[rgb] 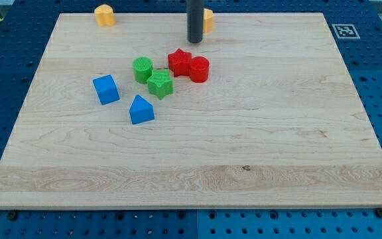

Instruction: Move your arm towards the yellow heart

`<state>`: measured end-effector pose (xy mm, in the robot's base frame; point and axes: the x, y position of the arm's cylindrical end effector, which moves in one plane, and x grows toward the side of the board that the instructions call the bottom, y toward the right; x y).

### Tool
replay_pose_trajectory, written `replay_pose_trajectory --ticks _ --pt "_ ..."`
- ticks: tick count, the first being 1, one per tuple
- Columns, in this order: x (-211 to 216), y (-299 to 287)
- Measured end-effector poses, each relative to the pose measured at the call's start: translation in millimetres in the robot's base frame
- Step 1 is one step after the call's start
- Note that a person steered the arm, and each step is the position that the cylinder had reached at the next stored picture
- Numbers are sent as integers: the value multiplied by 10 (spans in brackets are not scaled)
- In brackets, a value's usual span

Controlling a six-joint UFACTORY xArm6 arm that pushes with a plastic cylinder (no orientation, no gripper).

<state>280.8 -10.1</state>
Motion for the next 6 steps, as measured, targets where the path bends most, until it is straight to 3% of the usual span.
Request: replay_pose_trajectory --ticks 3,5,6 --pt "133 -1832" --pt "-399 -2899" --pt "-450 -2945"
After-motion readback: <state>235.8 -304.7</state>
